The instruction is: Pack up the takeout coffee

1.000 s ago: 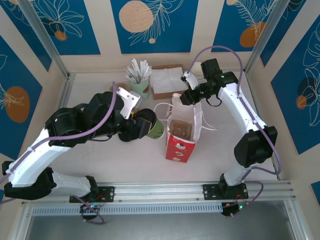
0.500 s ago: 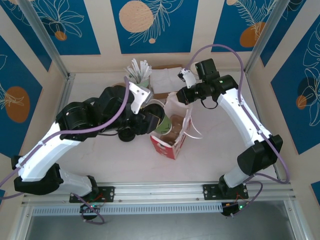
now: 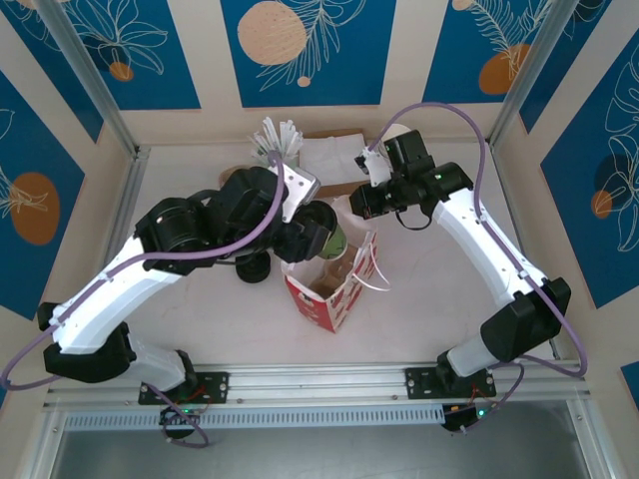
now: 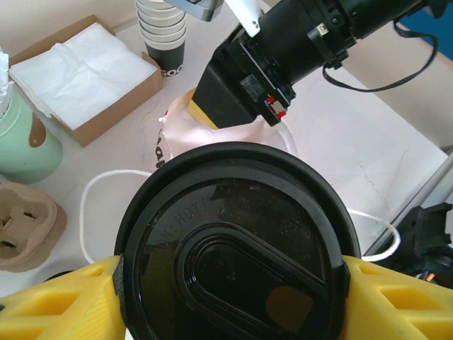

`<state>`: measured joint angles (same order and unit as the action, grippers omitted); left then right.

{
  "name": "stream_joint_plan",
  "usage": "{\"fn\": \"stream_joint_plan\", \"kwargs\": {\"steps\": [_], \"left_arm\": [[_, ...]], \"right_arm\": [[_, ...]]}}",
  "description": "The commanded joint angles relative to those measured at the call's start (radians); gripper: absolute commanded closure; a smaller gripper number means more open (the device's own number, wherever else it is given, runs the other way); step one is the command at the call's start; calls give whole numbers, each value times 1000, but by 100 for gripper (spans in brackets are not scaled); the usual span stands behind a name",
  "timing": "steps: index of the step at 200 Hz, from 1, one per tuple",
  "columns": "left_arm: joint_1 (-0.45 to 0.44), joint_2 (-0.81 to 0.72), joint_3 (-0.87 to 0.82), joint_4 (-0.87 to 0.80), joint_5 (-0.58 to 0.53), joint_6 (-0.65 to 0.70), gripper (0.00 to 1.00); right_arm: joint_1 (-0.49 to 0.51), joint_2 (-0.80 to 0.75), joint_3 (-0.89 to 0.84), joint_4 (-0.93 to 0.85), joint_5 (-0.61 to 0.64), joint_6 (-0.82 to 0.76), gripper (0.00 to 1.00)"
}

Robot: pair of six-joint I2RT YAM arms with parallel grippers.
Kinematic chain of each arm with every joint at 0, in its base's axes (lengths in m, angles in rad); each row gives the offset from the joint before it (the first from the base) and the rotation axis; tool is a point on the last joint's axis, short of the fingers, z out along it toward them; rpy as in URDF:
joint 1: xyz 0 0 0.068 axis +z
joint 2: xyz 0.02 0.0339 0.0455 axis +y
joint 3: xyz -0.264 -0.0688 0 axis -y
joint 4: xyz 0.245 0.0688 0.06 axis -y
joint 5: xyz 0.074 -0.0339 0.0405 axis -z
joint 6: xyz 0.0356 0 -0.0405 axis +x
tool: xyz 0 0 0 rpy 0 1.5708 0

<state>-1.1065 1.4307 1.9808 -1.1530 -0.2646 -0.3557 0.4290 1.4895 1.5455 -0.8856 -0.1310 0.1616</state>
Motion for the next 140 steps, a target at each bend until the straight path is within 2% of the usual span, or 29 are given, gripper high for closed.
{"fn": "stream_joint_plan", "kwargs": {"steps": [1,75,140], "left_arm": [[-1,22,23,-8,-49,24,34],[-1,107,2,33,-47,26,34],[0,144,-121,159,-78,19,34]], "right_arm": [[7,-35,-13,10,-27,29,90],[13,-40,-22,17,-40,51,90],[15,-25,-21,10,-59,78,90]]}}
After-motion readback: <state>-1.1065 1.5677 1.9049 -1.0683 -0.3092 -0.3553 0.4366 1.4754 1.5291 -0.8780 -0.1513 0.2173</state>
